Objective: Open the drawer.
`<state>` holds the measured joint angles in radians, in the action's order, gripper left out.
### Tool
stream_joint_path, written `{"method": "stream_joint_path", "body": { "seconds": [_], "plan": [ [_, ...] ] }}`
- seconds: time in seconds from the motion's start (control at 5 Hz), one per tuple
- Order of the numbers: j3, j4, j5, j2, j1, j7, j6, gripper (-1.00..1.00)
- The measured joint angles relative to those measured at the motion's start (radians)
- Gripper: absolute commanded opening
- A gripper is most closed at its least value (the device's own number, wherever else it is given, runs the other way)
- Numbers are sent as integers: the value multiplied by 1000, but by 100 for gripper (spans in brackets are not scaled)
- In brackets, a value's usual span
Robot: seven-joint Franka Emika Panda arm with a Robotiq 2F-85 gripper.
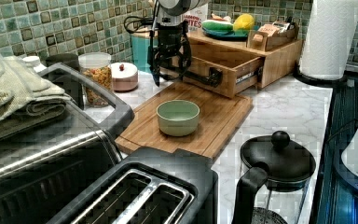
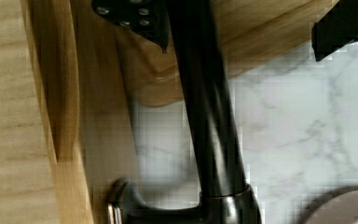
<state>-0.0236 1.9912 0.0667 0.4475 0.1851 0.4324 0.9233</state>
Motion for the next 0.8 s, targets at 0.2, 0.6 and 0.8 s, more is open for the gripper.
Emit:
{"method": "stream_joint_path", "body": {
  "seconds": [0.2,0.6,0.8],
  "plan": [
    [-14,-7,-35,7,-13,0,8,100],
    [-36,-48,-48,28,-16,-18,-25,100],
    [-36,-85,-51,53,-14,-57,-58,100]
  ]
}}
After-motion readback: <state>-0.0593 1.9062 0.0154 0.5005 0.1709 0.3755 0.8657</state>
